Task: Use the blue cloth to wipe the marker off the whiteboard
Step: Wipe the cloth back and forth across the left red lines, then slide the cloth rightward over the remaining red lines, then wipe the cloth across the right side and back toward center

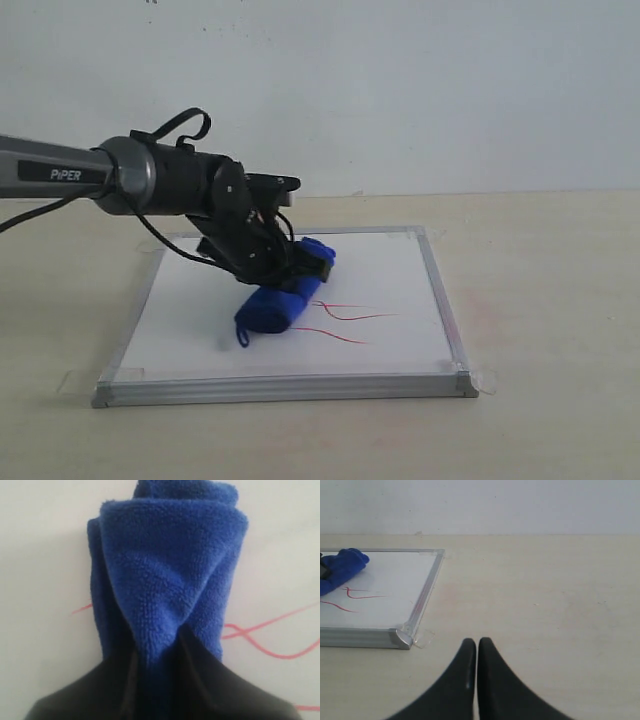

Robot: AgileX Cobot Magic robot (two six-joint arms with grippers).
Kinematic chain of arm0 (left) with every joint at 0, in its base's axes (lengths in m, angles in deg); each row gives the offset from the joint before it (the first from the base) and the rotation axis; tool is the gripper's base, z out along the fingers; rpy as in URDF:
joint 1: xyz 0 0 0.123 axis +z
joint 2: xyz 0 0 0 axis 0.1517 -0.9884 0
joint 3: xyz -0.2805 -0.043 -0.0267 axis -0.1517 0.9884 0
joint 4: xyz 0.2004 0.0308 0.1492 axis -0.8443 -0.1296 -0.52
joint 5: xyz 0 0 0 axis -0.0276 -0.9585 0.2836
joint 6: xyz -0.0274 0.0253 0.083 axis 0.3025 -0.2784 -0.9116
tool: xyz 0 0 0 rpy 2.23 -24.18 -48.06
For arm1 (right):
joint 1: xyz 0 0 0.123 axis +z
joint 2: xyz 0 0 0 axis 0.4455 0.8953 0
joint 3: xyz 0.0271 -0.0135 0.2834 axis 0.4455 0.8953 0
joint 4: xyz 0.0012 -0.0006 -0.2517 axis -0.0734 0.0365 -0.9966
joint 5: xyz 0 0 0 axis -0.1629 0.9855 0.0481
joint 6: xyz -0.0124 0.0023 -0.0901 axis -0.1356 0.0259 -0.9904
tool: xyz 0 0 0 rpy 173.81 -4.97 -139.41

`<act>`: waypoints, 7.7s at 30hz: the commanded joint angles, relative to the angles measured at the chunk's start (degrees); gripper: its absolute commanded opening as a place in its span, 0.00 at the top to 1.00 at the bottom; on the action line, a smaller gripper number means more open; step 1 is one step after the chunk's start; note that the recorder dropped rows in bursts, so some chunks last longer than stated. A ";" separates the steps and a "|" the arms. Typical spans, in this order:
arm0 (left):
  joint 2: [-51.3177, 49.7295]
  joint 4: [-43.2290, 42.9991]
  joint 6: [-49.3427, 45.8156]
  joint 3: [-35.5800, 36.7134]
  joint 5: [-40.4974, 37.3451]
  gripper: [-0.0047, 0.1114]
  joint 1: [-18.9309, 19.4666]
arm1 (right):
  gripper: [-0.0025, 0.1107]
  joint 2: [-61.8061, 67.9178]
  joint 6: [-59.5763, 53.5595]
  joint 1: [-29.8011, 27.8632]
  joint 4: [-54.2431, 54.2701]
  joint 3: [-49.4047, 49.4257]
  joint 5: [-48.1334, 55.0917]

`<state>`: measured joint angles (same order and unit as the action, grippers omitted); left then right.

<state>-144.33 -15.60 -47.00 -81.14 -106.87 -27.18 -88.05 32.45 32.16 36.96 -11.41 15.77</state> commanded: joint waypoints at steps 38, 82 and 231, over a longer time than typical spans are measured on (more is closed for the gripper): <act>-1.36 -3.35 7.42 0.93 10.70 0.93 -4.46 | 0.97 -0.25 -0.16 0.16 -0.13 0.01 -0.32; -1.36 2.44 -1.57 0.93 -5.69 0.93 -5.41 | 0.97 -0.25 -0.16 0.16 -0.13 0.01 -0.32; -14.15 16.53 -1.57 -22.36 -21.81 0.93 0.12 | 0.97 -0.25 -0.16 0.16 -0.13 0.01 -0.32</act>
<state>-156.98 8.01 -48.57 -104.95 -125.28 -29.89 -88.05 32.45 32.16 36.96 -11.41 15.77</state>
